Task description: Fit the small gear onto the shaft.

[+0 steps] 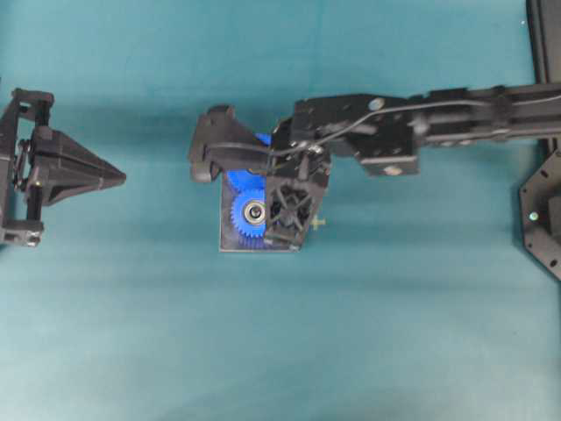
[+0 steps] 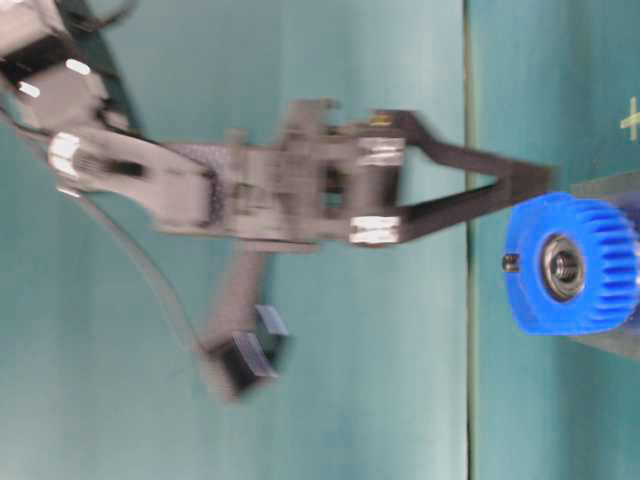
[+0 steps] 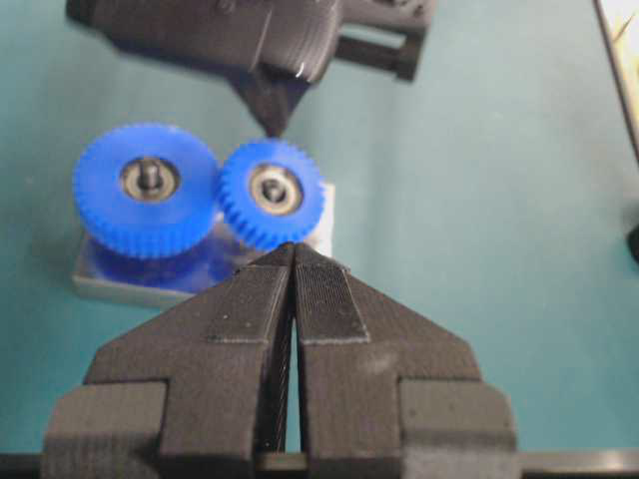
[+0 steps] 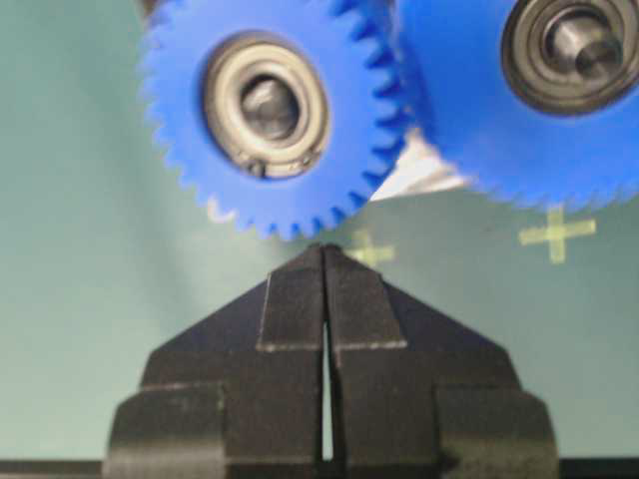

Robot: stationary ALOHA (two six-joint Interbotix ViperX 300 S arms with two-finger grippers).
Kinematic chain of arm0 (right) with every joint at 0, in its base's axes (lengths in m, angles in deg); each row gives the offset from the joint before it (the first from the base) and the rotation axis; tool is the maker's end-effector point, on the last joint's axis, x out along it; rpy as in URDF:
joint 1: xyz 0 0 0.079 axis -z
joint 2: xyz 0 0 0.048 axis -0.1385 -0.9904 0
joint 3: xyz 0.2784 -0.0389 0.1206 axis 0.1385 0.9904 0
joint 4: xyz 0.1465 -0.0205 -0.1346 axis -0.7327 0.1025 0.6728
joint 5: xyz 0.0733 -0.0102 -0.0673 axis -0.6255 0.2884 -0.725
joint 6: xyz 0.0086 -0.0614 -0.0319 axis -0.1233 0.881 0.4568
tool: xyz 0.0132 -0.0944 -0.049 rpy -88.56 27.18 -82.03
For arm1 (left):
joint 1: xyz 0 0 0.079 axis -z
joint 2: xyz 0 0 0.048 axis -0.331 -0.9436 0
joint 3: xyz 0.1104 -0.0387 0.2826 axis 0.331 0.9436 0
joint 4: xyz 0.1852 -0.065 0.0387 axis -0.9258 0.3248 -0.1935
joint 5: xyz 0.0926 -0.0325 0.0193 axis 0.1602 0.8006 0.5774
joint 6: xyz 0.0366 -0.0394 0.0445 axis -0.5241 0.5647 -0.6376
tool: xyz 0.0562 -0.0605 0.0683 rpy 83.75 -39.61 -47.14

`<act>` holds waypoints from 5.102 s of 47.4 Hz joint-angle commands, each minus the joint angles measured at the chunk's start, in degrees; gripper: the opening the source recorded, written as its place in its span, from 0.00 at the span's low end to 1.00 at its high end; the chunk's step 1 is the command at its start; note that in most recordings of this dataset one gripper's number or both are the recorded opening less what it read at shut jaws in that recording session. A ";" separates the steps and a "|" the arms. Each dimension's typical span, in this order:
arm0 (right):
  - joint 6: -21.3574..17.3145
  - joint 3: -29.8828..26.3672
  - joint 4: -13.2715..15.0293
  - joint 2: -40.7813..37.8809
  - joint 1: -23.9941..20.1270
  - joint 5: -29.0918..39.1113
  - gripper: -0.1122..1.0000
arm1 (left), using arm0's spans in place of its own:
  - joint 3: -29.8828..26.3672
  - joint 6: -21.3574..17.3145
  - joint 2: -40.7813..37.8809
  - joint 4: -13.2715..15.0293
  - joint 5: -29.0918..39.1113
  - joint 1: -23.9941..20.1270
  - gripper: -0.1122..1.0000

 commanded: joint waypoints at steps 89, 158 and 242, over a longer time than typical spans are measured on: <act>3.78 -15.73 3.43 -8.44 1.49 6.86 0.08 | -1.41 0.18 -0.35 -0.18 -0.62 0.09 0.10; 2.20 -18.11 0.88 -11.34 0.88 7.12 0.08 | 0.97 0.35 2.72 -0.18 -0.53 1.14 0.10; -0.97 25.66 -0.70 26.81 -0.88 -31.99 0.08 | 1.41 0.97 3.08 -0.18 -0.53 0.70 0.10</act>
